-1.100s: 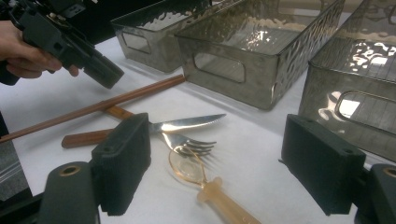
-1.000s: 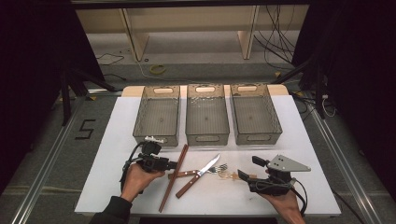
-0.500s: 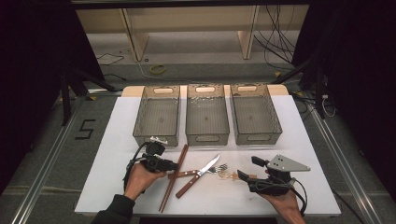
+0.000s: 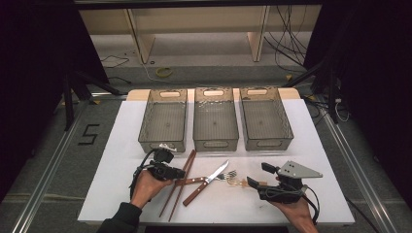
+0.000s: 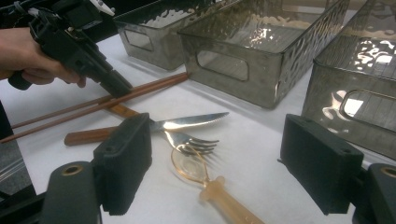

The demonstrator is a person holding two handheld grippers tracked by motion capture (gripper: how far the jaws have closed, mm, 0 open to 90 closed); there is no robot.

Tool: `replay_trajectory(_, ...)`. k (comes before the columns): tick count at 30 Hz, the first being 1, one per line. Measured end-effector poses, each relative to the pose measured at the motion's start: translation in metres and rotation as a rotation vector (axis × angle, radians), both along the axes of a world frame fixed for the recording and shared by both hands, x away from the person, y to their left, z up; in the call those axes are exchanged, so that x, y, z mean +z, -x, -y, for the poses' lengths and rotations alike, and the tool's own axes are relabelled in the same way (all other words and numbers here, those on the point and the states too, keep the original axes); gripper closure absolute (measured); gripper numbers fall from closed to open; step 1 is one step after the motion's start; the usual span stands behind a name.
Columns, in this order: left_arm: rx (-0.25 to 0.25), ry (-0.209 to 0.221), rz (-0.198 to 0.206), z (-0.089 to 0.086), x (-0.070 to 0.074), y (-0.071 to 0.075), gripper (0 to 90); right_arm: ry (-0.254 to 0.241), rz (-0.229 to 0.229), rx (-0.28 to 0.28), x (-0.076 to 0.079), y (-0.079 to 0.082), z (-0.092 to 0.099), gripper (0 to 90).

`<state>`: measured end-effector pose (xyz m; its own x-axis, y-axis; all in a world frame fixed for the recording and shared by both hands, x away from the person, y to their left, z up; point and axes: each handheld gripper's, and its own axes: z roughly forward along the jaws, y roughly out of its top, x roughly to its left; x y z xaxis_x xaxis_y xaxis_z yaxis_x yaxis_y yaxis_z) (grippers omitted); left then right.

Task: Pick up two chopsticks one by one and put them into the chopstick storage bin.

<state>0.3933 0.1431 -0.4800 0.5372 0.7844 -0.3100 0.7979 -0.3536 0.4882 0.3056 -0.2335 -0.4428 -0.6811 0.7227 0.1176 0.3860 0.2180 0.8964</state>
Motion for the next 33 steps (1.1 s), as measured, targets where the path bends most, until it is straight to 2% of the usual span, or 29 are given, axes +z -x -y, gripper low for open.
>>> replay_trajectory(9, 0.011, 0.007, -0.004, -0.0024, -0.0008, 0.0005, 78.0, 0.001, 0.0, 0.004, -0.0001, 0.0001, -0.0007, 25.8)
replay_trajectory(14, 0.033, 0.018, -0.006, -0.0031, -0.0013, 0.0013, 79.3, 0.004, -0.003, 0.006, -0.0006, -0.0001, -0.0017, 25.8)
replay_trajectory(15, 0.029, 0.01, -0.007, -0.0038, -0.0011, 0.0014, 82.2, 0.006, -0.004, 0.007, -0.0005, 0.0001, -0.0018, 25.8)
replay_trajectory(25, 0.023, 0.01, 0.001, -0.0044, -0.0017, 0.0015, 82.9, 0.004, -0.005, 0.011, -0.0007, 0.0, -0.002, 25.9)
replay_trajectory(33, -0.006, -0.011, 0.036, -0.0054, -0.0002, 0.0019, 83.2, 0.003, -0.003, 0.011, -0.0005, 0.0001, -0.0022, 25.9)
